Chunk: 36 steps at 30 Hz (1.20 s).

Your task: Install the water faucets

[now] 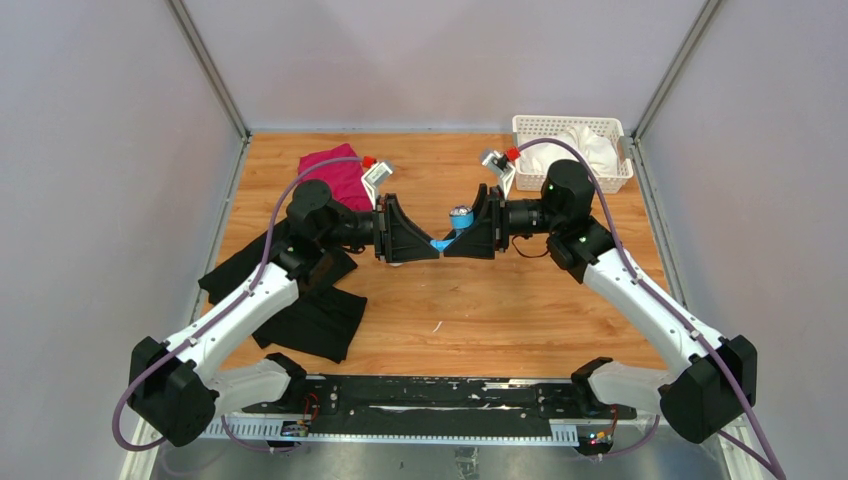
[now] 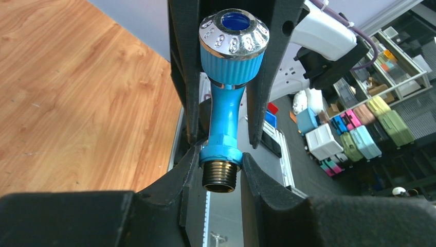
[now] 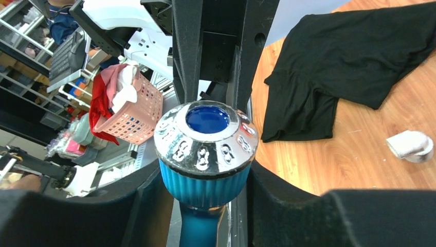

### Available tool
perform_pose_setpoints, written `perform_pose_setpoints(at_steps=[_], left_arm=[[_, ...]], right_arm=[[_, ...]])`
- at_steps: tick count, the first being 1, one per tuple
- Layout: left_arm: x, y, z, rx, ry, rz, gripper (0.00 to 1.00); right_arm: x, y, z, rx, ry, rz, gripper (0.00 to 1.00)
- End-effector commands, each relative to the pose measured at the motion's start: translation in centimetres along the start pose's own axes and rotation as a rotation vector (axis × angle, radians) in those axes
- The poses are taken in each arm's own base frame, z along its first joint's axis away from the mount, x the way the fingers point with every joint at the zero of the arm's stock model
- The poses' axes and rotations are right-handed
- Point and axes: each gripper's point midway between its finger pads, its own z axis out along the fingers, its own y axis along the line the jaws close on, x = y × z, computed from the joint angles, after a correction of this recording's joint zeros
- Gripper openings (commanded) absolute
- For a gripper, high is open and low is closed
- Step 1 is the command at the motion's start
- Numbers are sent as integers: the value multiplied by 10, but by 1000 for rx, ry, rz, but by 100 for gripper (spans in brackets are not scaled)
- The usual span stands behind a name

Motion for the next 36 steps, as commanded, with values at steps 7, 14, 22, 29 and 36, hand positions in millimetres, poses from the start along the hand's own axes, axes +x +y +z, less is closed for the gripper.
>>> perform_pose_setpoints(at_steps=[7, 14, 22, 29, 36], left_arm=[[-2, -13, -1, 36, 2, 35, 0], [-3, -8, 2, 38, 15, 16, 12], [-12, 14, -7, -23, -8, -62, 86], [-1, 82, -52, -546, 67, -7, 100], [39, 196, -134, -1236, 136, -98, 100]], right_arm=[[-6, 13, 2, -34, 2, -41, 6], [-4, 7, 0, 15, -27, -46, 0], [18, -25, -15, 192, -41, 25, 0], [51, -73, -54, 478, -38, 108, 0], [76, -111, -95, 813, 21, 127, 0]])
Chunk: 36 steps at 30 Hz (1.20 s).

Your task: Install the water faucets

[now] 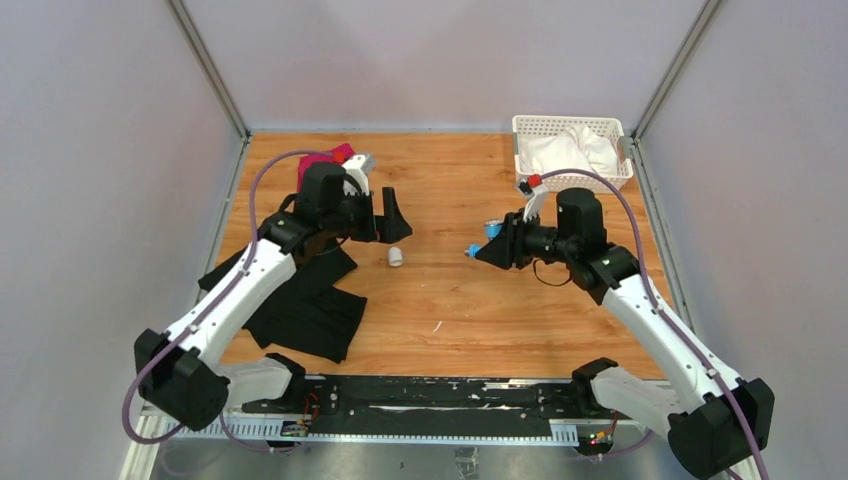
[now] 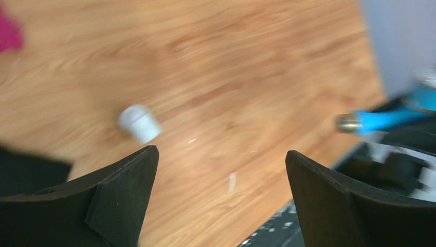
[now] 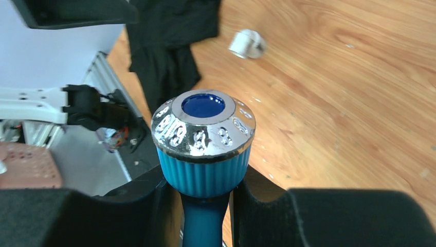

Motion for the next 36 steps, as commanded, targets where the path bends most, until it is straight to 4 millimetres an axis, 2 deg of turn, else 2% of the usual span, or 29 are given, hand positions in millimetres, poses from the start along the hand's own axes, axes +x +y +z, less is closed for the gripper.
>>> perform_pose_setpoints(at_steps=[1, 3, 7, 12, 17, 21, 30, 36], left_arm=[[59, 106, 4, -504, 175, -6, 100], [63, 114, 14, -584, 177, -15, 100], [70, 116, 42, -609, 185, -78, 100], [77, 136, 66, -686, 187, -135, 100], [89, 140, 90, -726, 227, -129, 97], [94, 145, 100, -796, 222, -119, 81], [106, 155, 102, -856, 255, -120, 58], [108, 155, 106, -853, 271, -120, 56]], right_arm=[[14, -37, -11, 199, 36, -17, 0], [15, -37, -10, 198, 39, -17, 0], [15, -36, -6, 177, 55, -18, 0], [13, -31, -6, 155, 55, -21, 0], [14, -28, -4, 131, 62, -17, 0], [16, -25, -2, 108, 72, -6, 0], [17, -23, -3, 96, 71, -6, 0], [18, -22, -2, 87, 77, -4, 0]])
